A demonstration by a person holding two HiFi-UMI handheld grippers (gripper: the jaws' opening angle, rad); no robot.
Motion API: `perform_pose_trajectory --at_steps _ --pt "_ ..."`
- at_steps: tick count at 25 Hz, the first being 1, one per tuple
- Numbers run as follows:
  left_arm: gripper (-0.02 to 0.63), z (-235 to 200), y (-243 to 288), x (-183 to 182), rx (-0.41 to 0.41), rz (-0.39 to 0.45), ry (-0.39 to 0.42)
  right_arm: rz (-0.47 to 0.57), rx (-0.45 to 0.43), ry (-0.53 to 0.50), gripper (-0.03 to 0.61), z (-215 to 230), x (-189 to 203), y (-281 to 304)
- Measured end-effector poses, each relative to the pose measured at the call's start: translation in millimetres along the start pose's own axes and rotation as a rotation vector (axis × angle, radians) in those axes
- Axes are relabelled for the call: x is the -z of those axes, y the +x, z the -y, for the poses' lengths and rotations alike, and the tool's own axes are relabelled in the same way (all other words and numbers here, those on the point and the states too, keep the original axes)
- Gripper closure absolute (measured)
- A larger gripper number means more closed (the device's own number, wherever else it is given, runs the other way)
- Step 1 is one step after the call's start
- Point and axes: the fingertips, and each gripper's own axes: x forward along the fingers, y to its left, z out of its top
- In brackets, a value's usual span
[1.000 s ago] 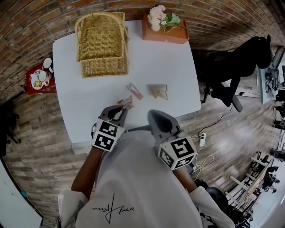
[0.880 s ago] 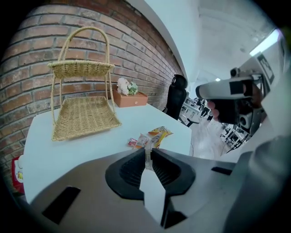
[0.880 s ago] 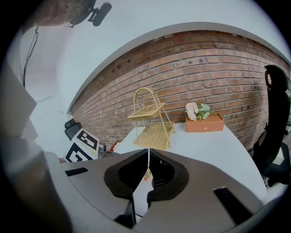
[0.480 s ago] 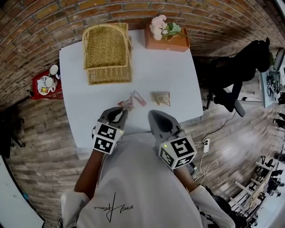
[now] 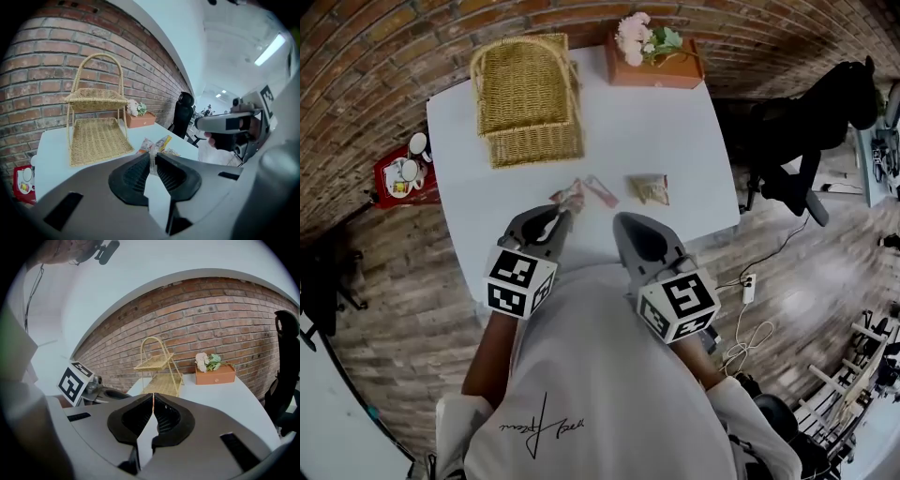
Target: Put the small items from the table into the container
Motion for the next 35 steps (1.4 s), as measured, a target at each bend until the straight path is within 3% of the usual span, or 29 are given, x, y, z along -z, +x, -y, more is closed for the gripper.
perform_pose_trajectory --at_steps 11,35 --pt "0.561 -10 -29 -30 -0.008 0.084 -0.017 -0.007 -0.039 -0.002 0.557 -7 -3 10" --pt "0.565 -14 -59 -119 -0.036 0.254 0.071 -0.01 -0.04 0.039 0.557 0 -4 10"
